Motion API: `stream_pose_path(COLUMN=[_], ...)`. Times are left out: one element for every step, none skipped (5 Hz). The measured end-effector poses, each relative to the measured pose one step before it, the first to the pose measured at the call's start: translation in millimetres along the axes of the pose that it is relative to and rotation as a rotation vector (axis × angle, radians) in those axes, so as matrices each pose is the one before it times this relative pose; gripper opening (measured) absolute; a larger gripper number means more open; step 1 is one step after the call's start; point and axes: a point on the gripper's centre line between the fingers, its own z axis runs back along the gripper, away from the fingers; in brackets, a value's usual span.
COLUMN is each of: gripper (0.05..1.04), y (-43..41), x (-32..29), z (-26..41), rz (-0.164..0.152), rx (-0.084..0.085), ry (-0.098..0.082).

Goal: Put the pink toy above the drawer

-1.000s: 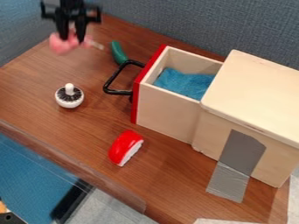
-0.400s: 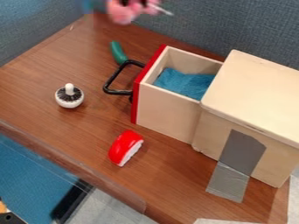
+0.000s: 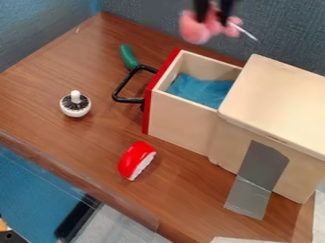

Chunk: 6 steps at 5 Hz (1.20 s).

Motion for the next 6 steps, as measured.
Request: stream_pose_path(gripper=[0.349,0.349,0.418,0.727,0.976,1.002], y=[-44.43,-17.85,-16.60,-2.40,7.32,18.40], x=[-15.56,-5.75,-1.62,-0.49,5.75,10.38], z=[-18.75,-12.16,-14.54,0.98,24.57,44.04], rz=[-0.1086,-0.0652,-0.0526,0.0163,0.0606,0.0737], rx=[0.0131,0.0109,0.0034,0.0066,-0.0325,-0.0250], ry=[0.0394,0.0269,0.0312,0.0006,-0.0442,-0.0796])
